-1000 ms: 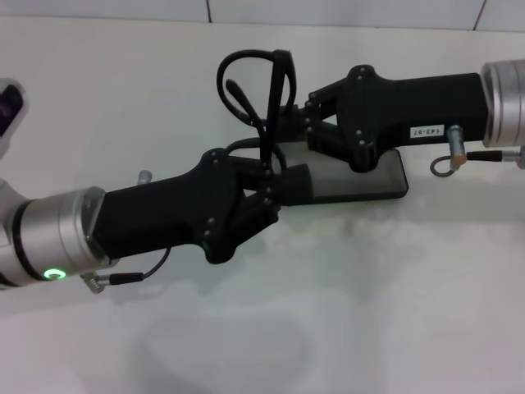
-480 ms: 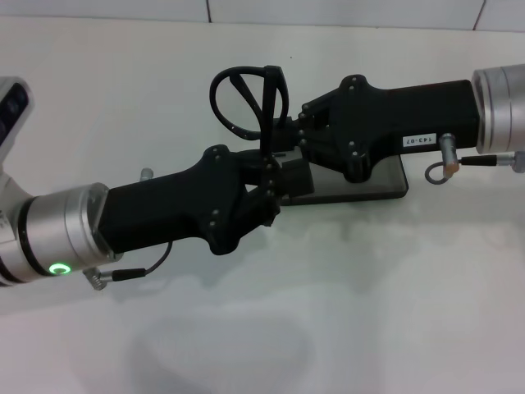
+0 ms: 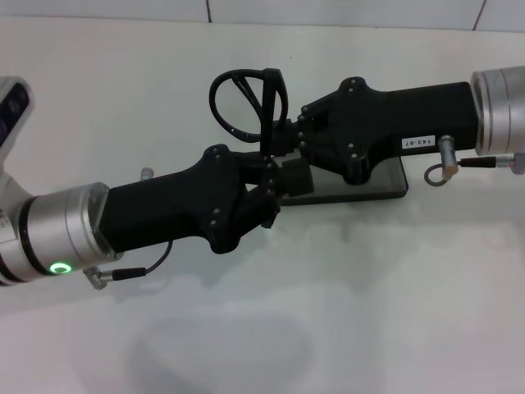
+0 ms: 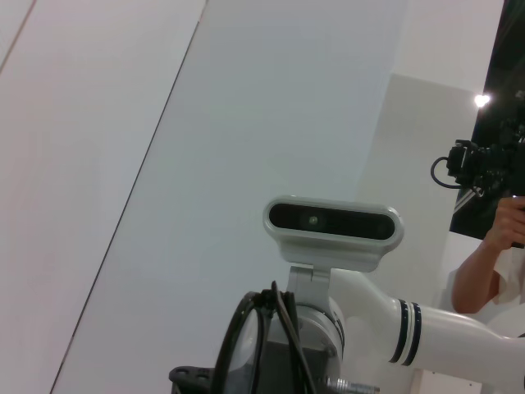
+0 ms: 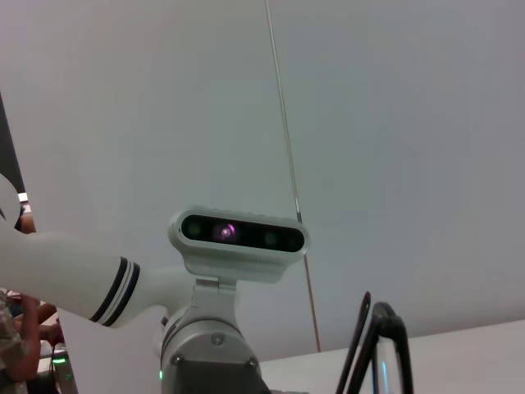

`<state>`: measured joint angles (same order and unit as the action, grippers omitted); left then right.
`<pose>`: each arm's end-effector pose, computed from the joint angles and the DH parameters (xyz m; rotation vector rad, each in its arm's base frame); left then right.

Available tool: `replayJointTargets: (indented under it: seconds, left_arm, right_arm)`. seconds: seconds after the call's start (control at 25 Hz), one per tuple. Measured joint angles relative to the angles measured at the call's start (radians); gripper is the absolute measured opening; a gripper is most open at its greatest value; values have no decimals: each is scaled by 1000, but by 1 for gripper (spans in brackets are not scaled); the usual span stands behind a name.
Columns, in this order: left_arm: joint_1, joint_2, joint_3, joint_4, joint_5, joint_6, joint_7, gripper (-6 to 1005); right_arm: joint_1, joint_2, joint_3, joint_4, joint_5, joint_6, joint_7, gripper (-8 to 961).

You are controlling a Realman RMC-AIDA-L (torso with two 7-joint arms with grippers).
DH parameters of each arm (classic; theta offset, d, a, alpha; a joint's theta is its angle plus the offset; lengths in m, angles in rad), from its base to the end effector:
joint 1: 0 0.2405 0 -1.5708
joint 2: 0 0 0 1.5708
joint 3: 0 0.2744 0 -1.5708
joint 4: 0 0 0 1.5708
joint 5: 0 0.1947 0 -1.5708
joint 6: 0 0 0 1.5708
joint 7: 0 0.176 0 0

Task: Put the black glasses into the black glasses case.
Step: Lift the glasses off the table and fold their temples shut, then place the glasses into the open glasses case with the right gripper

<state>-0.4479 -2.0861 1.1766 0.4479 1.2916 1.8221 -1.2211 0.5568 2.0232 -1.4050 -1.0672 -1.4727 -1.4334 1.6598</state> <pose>-0.1868 0.2699 -0.0474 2.6866 0.4966 1.5007 0.1081 0.3333 -0.0433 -2.9908 0.1775 0.8785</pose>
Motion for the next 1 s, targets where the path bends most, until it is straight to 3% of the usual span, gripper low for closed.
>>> replayJointTargets:
  seconds: [0.4,0.6,0.84,1.0]
  left_arm:
    - [11,4,0,0,4,14,0,56]
    - [25,20,0,5,10,85,6,56]
    - [65,61,-2,19,1,135,2,56]
    - [107,81,-42,27,-2,142,-1,56]
  right_arm:
    - [-8,-4,0,-3,0,18,0,44]
    - [-11,-8,9,-17,-26,22,17,45]
    - [-43,-3,-5,-276,-342,23,262,46]
    - [-19,-5,-74,-484,-628,-22,505,46]
